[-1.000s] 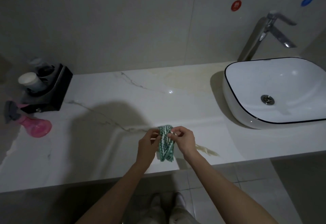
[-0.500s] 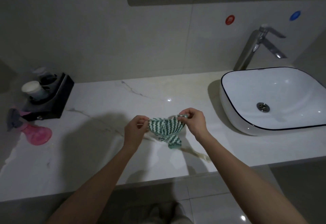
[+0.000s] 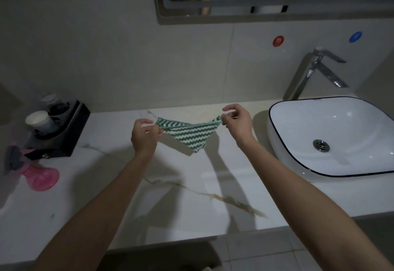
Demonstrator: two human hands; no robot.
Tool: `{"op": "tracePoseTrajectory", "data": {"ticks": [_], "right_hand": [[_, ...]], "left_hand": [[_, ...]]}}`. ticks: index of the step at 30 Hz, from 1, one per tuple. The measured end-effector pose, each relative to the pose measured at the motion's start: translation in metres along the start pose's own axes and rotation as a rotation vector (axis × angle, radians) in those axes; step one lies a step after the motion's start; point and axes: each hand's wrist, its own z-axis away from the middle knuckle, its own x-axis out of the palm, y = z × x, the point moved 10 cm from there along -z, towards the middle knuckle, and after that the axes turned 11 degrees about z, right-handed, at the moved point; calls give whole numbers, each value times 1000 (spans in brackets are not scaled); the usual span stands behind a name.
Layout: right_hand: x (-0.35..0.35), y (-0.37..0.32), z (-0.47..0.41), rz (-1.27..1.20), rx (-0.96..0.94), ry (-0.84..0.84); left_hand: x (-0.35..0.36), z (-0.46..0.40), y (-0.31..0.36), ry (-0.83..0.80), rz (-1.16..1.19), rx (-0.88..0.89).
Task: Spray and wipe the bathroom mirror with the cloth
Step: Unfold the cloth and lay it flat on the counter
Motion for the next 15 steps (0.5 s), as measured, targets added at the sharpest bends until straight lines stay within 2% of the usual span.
{"op": "tracePoseTrajectory", "data": {"ticks": [4, 8, 11, 15], "right_hand": [[4, -19, -17, 21, -36, 37], [13, -26, -24, 25, -63, 21], [22, -25, -26, -18, -84, -41], [30, -24, -25, -68, -109, -123]], "left_hand": [[9, -9, 34, -28, -146, 111], [14, -20, 39, -133, -297, 248], [7, -23, 31, -165, -370, 269], [-1, -23, 20, -167, -361, 200]]}}
